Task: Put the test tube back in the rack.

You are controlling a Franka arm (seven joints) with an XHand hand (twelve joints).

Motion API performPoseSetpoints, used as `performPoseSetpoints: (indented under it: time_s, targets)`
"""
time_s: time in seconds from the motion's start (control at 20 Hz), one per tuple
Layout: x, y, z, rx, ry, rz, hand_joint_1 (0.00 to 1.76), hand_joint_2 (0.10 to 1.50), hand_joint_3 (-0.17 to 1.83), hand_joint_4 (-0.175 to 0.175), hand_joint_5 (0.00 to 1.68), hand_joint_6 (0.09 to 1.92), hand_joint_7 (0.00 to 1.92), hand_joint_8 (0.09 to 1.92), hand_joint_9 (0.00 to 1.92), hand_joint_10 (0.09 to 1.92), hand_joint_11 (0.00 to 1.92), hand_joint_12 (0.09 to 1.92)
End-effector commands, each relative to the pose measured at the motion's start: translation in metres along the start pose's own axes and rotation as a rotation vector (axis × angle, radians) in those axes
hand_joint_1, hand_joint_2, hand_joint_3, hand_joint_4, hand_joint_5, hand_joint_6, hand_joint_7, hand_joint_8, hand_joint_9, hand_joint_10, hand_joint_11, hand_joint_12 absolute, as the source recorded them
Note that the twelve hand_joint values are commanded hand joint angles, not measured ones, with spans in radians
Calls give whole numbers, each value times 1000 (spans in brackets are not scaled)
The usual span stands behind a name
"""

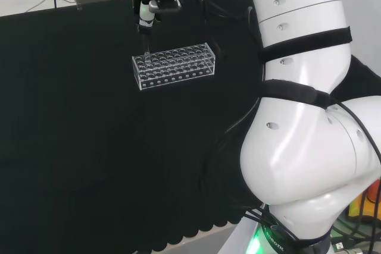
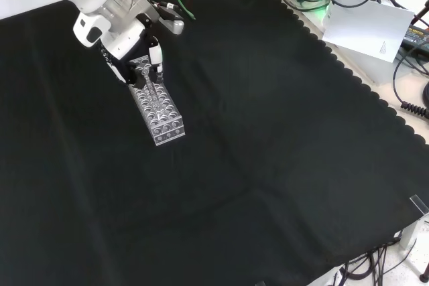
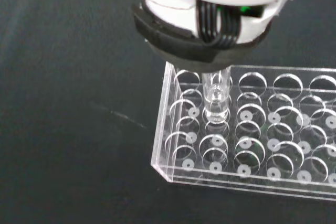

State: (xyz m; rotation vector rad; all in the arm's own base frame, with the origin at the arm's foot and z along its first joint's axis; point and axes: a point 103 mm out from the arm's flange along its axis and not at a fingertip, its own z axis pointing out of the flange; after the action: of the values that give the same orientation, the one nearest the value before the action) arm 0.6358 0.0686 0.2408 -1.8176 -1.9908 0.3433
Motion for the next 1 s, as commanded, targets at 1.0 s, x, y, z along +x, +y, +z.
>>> performPoseSetpoints:
  time_s: [1.0]
  targets:
    - [-12, 1, 14, 30, 20, 23, 1434, 622, 629, -175, 1335, 503, 1403, 662, 1426, 188, 1215, 914]
